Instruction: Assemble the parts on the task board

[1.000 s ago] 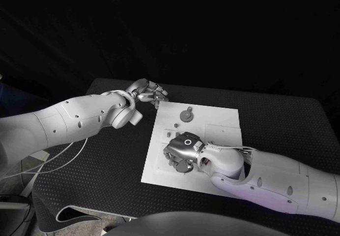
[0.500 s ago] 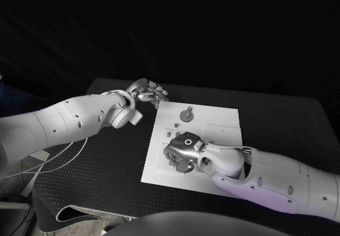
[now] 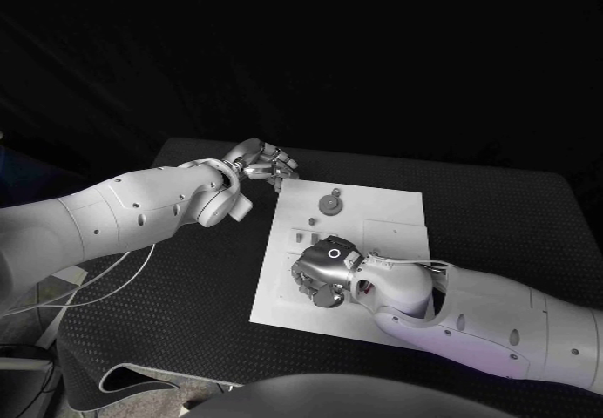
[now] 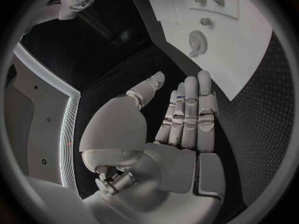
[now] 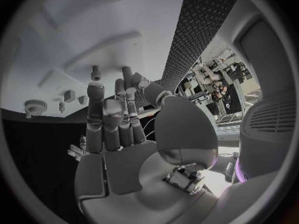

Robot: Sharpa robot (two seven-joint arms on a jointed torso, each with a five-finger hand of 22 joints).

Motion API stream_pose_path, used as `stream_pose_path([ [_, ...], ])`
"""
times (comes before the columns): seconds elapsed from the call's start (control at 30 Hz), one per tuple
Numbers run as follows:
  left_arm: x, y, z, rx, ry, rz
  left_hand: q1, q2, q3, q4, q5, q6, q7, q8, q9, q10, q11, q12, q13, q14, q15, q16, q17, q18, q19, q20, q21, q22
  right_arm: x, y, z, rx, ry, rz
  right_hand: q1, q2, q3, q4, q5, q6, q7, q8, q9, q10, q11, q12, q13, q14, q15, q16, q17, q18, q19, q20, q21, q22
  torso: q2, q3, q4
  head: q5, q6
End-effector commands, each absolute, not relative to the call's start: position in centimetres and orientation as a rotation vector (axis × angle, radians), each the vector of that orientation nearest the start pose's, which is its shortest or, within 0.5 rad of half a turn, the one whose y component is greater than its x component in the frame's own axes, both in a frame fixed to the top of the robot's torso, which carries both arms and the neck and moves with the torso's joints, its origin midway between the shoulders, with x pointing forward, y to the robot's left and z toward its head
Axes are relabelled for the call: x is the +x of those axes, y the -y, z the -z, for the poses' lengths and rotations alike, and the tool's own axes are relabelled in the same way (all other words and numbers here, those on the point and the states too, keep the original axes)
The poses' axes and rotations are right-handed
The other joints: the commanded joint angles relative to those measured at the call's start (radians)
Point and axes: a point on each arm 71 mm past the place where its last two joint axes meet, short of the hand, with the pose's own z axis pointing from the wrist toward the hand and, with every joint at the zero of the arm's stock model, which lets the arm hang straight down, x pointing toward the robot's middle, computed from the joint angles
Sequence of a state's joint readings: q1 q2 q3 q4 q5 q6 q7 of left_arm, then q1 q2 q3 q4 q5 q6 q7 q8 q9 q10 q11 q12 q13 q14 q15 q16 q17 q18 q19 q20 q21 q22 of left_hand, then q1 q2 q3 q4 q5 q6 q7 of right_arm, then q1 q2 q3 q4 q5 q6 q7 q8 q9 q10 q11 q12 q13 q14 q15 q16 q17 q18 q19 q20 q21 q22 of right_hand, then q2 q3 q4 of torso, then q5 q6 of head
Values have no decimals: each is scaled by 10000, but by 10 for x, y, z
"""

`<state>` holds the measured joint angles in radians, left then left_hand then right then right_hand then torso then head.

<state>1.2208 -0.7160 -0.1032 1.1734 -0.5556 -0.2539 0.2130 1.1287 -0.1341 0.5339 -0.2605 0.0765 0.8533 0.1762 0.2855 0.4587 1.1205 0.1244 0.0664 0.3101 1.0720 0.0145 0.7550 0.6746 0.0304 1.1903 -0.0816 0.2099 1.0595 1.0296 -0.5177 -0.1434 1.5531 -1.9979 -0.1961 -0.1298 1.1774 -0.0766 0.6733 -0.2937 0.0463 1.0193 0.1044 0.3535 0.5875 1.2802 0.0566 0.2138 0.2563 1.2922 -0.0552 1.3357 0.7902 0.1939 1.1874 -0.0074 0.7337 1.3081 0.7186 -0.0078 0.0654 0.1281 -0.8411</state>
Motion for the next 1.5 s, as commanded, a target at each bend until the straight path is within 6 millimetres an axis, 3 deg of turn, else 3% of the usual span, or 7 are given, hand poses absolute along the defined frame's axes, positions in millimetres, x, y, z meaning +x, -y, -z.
stream_pose_path([
  [0.03, 541, -242, 213, -6227, -16836, 10802, -1, 18, -35, 12, 5, -23, 56, 33, -13, -80, 15, 21, -13, 71, 23, -55, 15, 525, 59, -5, -54, 14, 381, 25, 281, -8913, -16486, -7515, 39, 37, 16, 16, 23, 82, 29, 22, 17, 295, -232, 30, 26, -119, -221, -51, 17, 679, 25, -75, 65, 193, 0, -2, 4, 0, -9],
  [0.77, 540, -243, 213, -6247, -16826, 10771, -2, 18, -36, 11, 6, -25, 55, 34, -14, -80, 15, 21, -16, 72, 23, -60, 22, 525, 60, -4, -56, 16, 389, 27, 282, -8066, -16606, -7803, 35, 37, 14, 16, 23, 81, 29, 19, 20, 294, -233, 28, 33, -120, -221, -53, 17, 679, 22, -74, 64, 192, 0, 2, 2, -21, -23],
  [0.8, 540, -243, 213, -6250, -16823, 10766, -2, 18, -36, 11, 6, -25, 55, 34, -14, -80, 15, 21, -16, 72, 23, -60, 22, 525, 60, -4, -56, 16, 389, 27, 282, -8017, -16574, -7823, -490, -998, -424, 304, -82, -828, 335, -474, -178, -597, -69, -458, -178, -120, 34, -45, 24, 589, 10, -36, 84, 199, 0, 2, 2, -21, -23],
  [0.9, 540, -243, 213, -6253, -16822, 10759, -3, 17, -37, 12, 5, -25, 56, 34, -14, -80, 15, 21, -17, 72, 24, -61, 23, 524, 60, -4, -57, 16, 389, 27, 282, -7908, -16555, -7870, -572, -1037, -465, 352, 205, -1299, 521, -733, -288, -962, 139, -652, -262, -124, 82, -52, 22, 544, 14, -59, 73, 154, -1, 3, 0, -23, -23],
  [0.93, 540, -243, 213, -6254, -16822, 10758, -6, 12, -39, 12, 3, -25, 55, 35, -15, -81, 16, 21, -18, 71, 24, -64, 25, 524, 58, -3, -59, 16, 389, 27, 282, -7880, -16529, -7893, -841, -1267, -668, 386, 92, -1662, 687, -936, -377, -1219, 264, -800, -327, -117, 343, -40, 29, 561, 21, -72, 74, 147, 1, 4, -1, -23, -26],
  [1.0, 540, -243, 213, -6250, -16824, 10765, -9, 8, -42, 12, 1, -26, 55, 35, -15, -81, 16, 21, -19, 69, 25, -67, 26, 523, 56, -2, -61, 17, 389, 27, 282, -7846, -16543, -7916, -884, -1240, -728, 370, 20, -1801, 778, -1008, -417, -1317, 444, -874, -358, -115, 433, -22, 40, 650, 29, -100, 49, 135, 3, 7, -1, -23, -29],
  [1.5, 541, -244, 213, -6262, -16815, 10735, -8, 7, -42, 11, -2, -29, 54, 37, -17, -82, 17, 21, -24, 68, 26, -77, 36, 523, 50, -1, -68, 18, 389, 31, 279, -7433, -16420, -8234, -949, -1277, -783, 394, 22, -1847, 794, -1017, -438, -1358, 486, -928, -381, -121, 476, 6, 55, 679, 57, -68, 23, 127, 1, 11, 0, -59, -46],
])
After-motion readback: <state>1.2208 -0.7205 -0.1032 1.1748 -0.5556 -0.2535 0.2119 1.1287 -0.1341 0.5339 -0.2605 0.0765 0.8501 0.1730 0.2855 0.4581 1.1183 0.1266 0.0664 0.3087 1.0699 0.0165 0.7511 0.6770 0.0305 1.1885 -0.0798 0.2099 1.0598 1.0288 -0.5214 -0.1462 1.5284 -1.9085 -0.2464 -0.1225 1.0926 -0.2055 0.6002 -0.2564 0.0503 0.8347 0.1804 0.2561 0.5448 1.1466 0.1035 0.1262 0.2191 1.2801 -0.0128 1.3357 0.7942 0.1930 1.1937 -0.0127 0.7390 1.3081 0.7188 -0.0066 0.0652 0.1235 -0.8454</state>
